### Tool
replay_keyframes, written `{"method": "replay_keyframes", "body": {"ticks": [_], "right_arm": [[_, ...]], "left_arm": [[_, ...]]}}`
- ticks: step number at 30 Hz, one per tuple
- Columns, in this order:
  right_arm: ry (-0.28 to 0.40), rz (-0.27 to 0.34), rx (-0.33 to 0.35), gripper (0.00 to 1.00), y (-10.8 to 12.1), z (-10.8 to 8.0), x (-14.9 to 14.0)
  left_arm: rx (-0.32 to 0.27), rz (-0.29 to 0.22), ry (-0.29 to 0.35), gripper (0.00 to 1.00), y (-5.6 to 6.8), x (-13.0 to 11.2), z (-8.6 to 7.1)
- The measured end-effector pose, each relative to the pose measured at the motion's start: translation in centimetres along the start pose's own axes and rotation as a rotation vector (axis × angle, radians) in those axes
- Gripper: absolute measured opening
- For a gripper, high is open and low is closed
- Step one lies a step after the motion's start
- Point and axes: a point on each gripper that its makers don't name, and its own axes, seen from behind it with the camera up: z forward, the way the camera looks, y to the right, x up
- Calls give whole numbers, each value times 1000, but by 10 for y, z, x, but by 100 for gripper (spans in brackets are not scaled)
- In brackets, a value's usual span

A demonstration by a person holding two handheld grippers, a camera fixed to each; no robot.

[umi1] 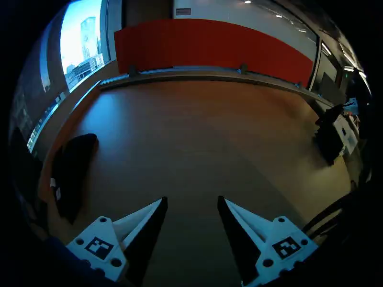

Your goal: Fold towel

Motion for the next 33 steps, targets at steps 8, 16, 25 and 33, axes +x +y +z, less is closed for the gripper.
{"method": "replay_keyframes", "body": {"ticks": [8,16,25,33], "right_arm": [[-46,30,-8,6,-5,-9,-38],[-97,60,-21,6,-8,-13,-73],[-146,102,-30,6,-9,-14,-108],[-179,143,-31,6,-11,-11,-132]], "left_arm": [[-3,4,-4,76,2,-4,-2],[-3,6,-3,77,2,-5,-4],[0,12,-6,77,0,-7,-7],[5,12,-8,77,-3,-8,-9]]}}
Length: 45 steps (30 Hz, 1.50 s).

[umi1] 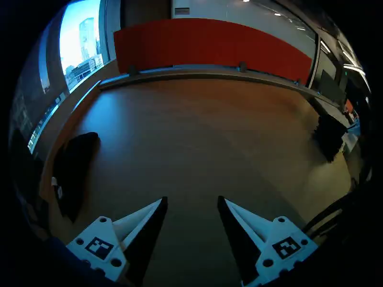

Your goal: Fold towel

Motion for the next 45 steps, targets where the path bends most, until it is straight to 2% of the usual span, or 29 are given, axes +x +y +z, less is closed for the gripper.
{"method": "replay_keyframes", "body": {"ticks": [21,45], "right_arm": [[-90,60,2,6,-3,27,-40],[-123,101,-26,6,1,40,-52]], "left_arm": [[14,-1,-7,77,-3,-4,-3],[22,8,-9,77,-5,-5,-7]]}}
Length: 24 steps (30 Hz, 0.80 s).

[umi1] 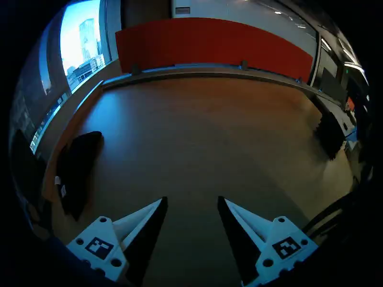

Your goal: Fold towel

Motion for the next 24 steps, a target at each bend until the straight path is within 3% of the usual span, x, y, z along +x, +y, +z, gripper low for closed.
{"method": "replay_keyframes", "body": {"ticks": [24], "right_arm": [[-9,7,-14,9,1,-1,-7]], "left_arm": [[3,1,-1,77,0,-2,-2]]}}
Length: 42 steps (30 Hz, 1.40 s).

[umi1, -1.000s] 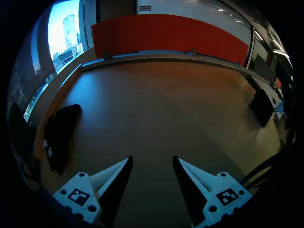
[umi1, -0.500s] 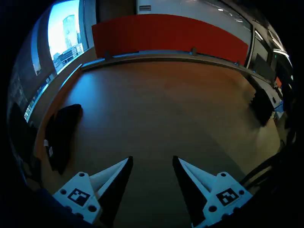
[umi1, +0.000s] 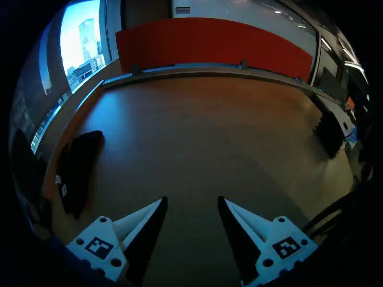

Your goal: Fold towel

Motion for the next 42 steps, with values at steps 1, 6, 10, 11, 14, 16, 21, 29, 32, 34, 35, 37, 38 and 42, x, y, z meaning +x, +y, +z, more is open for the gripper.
{"method": "replay_keyframes", "body": {"ticks": [1,6,10,11,14,16,21,29,32,34,35,37,38,42], "right_arm": [[-2,3,-3,10,1,-1,-2],[-13,23,-17,17,8,-3,-11],[-16,38,-22,44,11,-6,-15],[-16,41,-23,52,11,-6,-15],[-16,46,-24,61,12,-7,-17],[-15,46,-24,65,12,-7,-17],[-12,46,-15,77,7,-8,-18],[2,56,-18,90,2,-10,-16],[11,62,-21,90,0,-12,-15],[22,71,-25,90,-1,-15,-13],[28,76,-27,90,-1,-16,-12],[48,88,-32,90,-2,-19,-8],[59,94,-35,90,-3,-21,-6],[116,124,-47,90,-5,-30,5]], "left_arm": [[0,-1,0,77,0,0,0],[0,-4,0,77,0,0,1],[-4,-3,-1,77,2,0,2],[-5,-2,-1,77,2,0,3],[-9,2,0,77,3,2,3],[-12,3,1,77,5,3,3],[-19,-3,5,77,7,4,3],[-21,-3,9,77,5,6,3],[-23,-2,12,77,5,7,3],[-23,-2,14,76,5,8,3],[-24,-2,16,76,4,9,3],[-24,-3,18,77,3,10,3],[-24,-3,19,77,3,11,3],[-25,-3,24,76,1,14,4]]}}
